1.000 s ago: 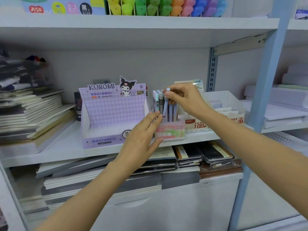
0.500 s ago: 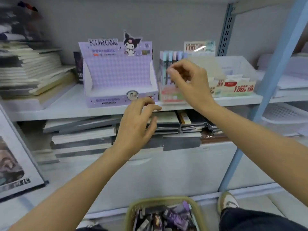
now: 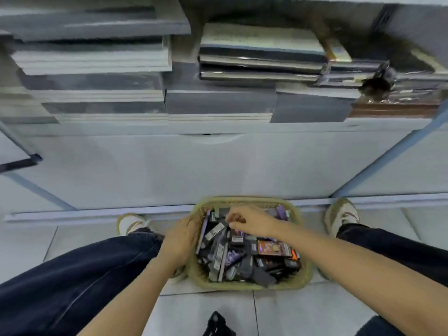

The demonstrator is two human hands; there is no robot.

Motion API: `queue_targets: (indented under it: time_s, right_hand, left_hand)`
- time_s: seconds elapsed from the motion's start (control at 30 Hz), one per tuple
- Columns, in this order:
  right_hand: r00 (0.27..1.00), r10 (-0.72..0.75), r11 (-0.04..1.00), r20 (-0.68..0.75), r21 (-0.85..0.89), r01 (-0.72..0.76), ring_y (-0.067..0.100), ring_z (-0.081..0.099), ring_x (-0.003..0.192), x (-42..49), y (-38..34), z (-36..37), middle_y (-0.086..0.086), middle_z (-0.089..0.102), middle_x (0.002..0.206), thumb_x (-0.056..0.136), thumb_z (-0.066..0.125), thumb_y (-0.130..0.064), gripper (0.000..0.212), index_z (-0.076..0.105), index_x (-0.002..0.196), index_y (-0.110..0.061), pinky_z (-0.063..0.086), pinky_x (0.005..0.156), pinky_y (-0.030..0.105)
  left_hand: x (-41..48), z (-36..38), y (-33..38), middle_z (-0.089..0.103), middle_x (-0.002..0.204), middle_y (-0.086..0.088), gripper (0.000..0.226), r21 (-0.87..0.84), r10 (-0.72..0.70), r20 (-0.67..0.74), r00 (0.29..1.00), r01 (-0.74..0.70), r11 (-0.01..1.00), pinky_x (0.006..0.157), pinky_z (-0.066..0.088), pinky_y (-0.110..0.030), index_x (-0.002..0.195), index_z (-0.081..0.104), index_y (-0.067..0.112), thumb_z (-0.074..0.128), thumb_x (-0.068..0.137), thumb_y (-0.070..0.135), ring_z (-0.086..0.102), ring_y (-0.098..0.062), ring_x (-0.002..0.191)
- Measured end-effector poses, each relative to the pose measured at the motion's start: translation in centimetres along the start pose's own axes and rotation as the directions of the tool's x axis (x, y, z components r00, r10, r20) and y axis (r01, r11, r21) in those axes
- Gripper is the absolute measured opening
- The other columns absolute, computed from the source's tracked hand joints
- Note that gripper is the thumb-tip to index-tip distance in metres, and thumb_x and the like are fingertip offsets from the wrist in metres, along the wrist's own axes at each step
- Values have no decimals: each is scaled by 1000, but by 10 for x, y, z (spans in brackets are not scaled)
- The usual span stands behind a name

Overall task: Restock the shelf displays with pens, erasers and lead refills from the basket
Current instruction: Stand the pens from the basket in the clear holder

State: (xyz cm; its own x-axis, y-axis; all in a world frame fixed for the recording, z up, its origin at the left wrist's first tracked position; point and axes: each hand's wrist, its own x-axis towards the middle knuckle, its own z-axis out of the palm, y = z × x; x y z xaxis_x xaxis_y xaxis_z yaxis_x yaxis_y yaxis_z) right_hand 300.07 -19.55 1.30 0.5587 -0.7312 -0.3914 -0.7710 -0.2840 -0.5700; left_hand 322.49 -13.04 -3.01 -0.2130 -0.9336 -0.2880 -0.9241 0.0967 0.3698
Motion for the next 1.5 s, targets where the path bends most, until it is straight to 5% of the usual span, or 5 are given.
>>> queue_targets:
  time_s: [0.2,0.67,0.93,1.2,1.5]
  right_hand:
    - [998,62,989,-31,-131,-66,24,41,127,22,36,62,6,49,135,95,58,-26,39,52,132,-15,34,104,34]
    - [985,122,919,-120,-362,-158,23,38,110,34,45,88,3,43,115,85,62,-54,47,61,120,-22,34,89,35]
    - [971,228,814,-76,563,-147,3,66,80,25,52,32,-8,72,86,85,72,-17,7,65,86,-20,50,80,27]
    - [968,186,738,-170,674,-23,5,68,71,40,29,23,-2,74,83,89,68,-21,10,69,97,-15,51,66,15]
    - [891,449,863,-58,284,-417,2,53,43,64,41,63,1,68,57,97,56,-32,48,68,60,-4,41,55,17]
  left_hand:
    - [-10,31,-16,17,161,-3,61,8,45,-35,998,-45,999,108,32,-31,154,18,10,43,99,13,39,-23,134]
    - [-7,43,-11,21,157,-5,56,-11,-18,-101,995,17,1000,111,34,-36,151,28,11,44,100,24,37,-23,134]
    - [-2,28,3,50,132,-5,29,-167,-13,-232,973,-27,986,99,36,-29,123,62,11,50,99,23,45,-20,120]
    - [17,18,41,49,61,4,21,-905,-76,227,971,239,352,42,37,-20,100,55,9,41,104,25,43,-8,42]
    - [19,27,-6,55,60,10,31,-873,-424,111,899,292,391,46,40,-16,89,57,11,47,100,37,50,1,47]
